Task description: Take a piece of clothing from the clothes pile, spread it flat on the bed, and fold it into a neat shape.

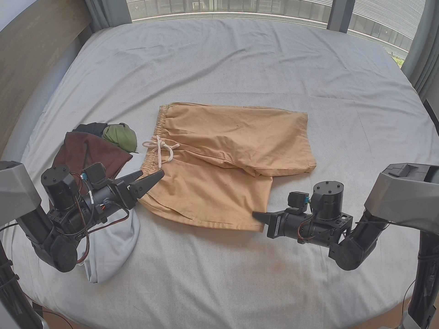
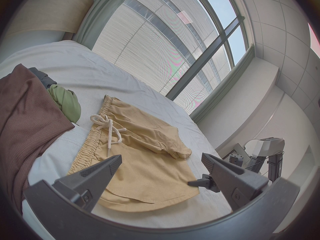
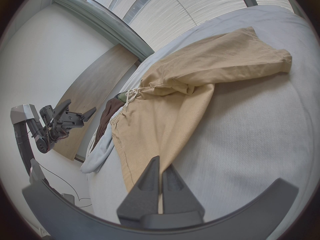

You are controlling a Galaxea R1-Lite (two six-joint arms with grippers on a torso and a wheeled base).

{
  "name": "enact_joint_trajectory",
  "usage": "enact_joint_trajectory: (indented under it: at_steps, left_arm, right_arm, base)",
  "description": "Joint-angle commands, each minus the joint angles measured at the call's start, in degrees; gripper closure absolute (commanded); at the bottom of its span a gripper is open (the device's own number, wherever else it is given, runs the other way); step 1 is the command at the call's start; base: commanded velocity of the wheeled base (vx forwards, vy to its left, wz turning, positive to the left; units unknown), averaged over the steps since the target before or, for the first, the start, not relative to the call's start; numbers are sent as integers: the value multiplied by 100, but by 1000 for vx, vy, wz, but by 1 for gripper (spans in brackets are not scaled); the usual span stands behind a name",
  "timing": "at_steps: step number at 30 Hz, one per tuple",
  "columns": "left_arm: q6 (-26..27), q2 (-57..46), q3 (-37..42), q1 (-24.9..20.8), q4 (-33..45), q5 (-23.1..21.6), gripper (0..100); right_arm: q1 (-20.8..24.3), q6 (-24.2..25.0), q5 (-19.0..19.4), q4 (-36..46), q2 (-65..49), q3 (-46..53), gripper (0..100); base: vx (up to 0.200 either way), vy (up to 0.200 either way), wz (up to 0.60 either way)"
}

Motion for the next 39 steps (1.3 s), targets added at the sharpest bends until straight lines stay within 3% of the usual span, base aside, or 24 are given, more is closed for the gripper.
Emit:
enact_joint_trajectory:
  at_steps: [1,11,21,39]
  left_arm:
    - [-17,-14,0,2,-1,8,0]
    - [-17,-23,8,10,-1,0,0]
    - [-8,-5,26,19,-1,0,0]
    - [1,30,26,10,-1,0,0]
  right_arm:
    - [30,1,-5,0,-383,370,100]
    - [215,1,-5,-9,-699,1055,100]
    - [302,1,-5,-299,-734,1108,100]
    - [302,71,65,-184,-137,-887,100]
  base:
    - [0,0,0]
    - [0,0,0]
    - [0,0,0]
    - [0,0,0]
